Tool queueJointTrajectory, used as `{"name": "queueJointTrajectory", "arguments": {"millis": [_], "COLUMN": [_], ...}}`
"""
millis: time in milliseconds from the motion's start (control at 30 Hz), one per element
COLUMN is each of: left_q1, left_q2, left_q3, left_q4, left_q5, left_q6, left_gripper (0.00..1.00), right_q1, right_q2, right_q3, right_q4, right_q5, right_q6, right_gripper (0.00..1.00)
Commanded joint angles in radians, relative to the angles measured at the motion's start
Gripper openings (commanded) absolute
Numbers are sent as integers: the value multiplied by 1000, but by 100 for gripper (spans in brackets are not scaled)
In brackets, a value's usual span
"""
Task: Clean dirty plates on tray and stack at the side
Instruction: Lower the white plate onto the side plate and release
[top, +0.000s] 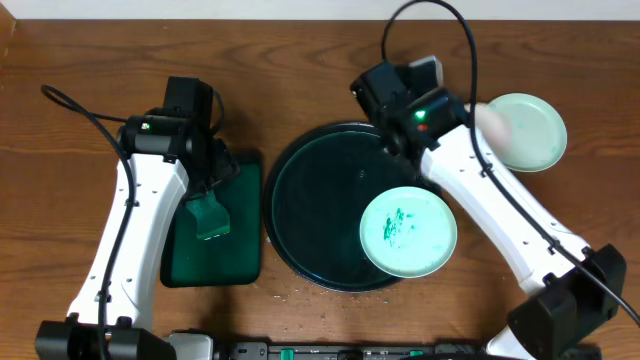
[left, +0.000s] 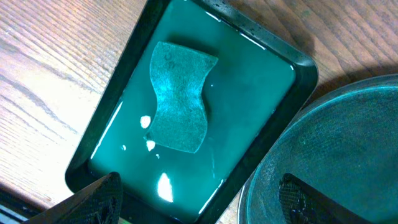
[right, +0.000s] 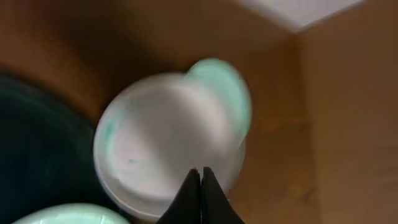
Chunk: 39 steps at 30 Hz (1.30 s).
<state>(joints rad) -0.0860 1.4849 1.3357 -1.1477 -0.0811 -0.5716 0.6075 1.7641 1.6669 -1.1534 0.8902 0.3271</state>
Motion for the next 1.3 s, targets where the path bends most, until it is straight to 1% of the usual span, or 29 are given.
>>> {"name": "queueJointTrajectory", "arguments": {"millis": [0, 33, 67, 100, 133, 200, 233, 333, 500, 533, 567, 633, 700, 767, 833, 933, 1033, 1267], "left_q1": [2, 2, 2, 2, 2, 2, 2, 2, 2, 2, 2, 2, 2, 2, 2, 2, 2, 2], "left_q2": [8, 8, 8, 8, 8, 8, 8, 8, 8, 8, 8, 8, 8, 8, 8, 8, 8, 8], "left_q3": [7, 7, 7, 7, 7, 7, 7, 7, 7, 7, 7, 7, 7, 7, 7, 7, 7, 7], "left_q4": [-3, -3, -3, -3, -3, -3, -3, -3, -3, -3, -3, -3, -3, -3, -3, -3, -3, -5], "left_q5": [-5, -5, -5, -5, -5, -5, -5, -5, -5, -5, -5, -5, -5, -5, -5, -5, -5, -5], "left_q6": [10, 10, 10, 11, 11, 11, 11, 11, 11, 11, 11, 11, 11, 11, 11, 11, 11, 11], "left_gripper": [80, 80, 80, 80, 80, 80, 80, 80, 80, 80, 80, 80, 80, 80, 80, 80, 80, 80], "right_q1": [63, 87, 94, 114, 124, 131, 125, 69, -117, -158, -207, -305, -392, -466, -534, -617, -675, -774], "right_q2": [-32, -32, -32, -32, -32, -32, -32, -31, -31, -31, -31, -31, -31, -30, -30, -28, -23, -17], "right_q3": [14, 14, 14, 14, 14, 14, 14, 14, 14, 14, 14, 14, 14, 12, 8, -18, -64, -216], "right_q4": [110, 214, 246, 315, 327, 300, 270, 226, 152, 134, 116, 89, 61, 37, 14, 8, 31, 154], "right_q5": [299, 295, 278, 206, 175, 59, -48, -245, -455, -495, -550, -672, -750, -790, -835, -888, -896, -921], "right_q6": [-166, -336, -389, -498, -485, -384, -304, -122, 85, 105, 110, 110, 110, 110, 110, 102, 102, 89], "right_gripper": [1, 1, 1, 1, 1, 1, 1, 1, 1, 1, 9, 51, 53, 59, 61, 62, 62, 60]}}
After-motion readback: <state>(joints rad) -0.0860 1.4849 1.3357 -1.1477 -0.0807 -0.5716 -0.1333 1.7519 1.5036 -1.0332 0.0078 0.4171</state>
